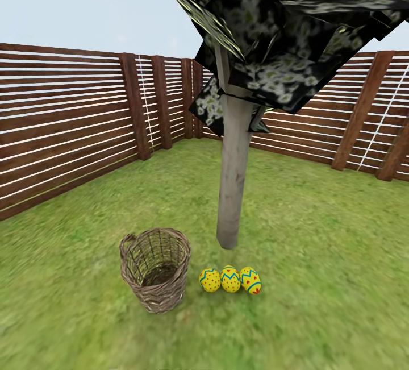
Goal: Take the three Easter eggs out of the wicker basket on the lawn in the garden, then place them on the lawn next to a single tree (choose any tree) so that all three eggs are next to the same tree and none are left in the basket.
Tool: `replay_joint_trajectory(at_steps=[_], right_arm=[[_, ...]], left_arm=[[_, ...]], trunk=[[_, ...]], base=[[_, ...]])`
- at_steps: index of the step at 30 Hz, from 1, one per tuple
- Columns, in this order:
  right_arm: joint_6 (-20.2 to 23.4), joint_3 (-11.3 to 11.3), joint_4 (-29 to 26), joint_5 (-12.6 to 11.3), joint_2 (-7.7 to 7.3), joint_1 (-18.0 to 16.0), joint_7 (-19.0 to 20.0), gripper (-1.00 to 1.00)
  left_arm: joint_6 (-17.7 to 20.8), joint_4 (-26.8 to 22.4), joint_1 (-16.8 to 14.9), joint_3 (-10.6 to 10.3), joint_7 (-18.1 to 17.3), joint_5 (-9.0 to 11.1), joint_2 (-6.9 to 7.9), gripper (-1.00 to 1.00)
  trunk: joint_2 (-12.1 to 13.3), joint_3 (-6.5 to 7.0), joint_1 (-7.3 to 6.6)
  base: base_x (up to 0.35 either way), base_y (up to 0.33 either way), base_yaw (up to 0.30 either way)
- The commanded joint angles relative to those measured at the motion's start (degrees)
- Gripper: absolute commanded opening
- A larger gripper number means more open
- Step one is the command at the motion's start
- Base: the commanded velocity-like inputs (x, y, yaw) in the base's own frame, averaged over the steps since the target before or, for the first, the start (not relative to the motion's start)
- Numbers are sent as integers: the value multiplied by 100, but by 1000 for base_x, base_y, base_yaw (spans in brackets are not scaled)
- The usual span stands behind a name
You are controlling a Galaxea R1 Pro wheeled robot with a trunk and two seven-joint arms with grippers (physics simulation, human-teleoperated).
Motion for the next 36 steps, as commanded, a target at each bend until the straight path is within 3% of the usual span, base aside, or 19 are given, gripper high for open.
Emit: replay_joint_trajectory(at_steps=[1,6,11,14,36], right_arm=[[1,5,20,57,5,-9,-19,100],[14,0,27,53,-4,-7,-15,100],[15,-2,36,50,-13,-9,-15,100],[15,-2,37,50,-18,-5,-15,100],[-53,-2,47,50,-21,82,154,100]], left_arm=[[24,45,-2,-42,-12,57,-21,100],[31,185,-2,-42,3,54,16,100],[16,432,-2,-46,7,69,310,100],[15,464,26,-43,7,68,373,100],[15,470,36,-41,7,70,375,100]], trunk=[[-2,-10,-1],[-2,-50,-1],[-2,-95,-1],[-2,-122,-1],[-2,-326,-1]], base=[[0,0,26],[0,0,72],[0,0,82],[0,0,43],[0,0,1]])
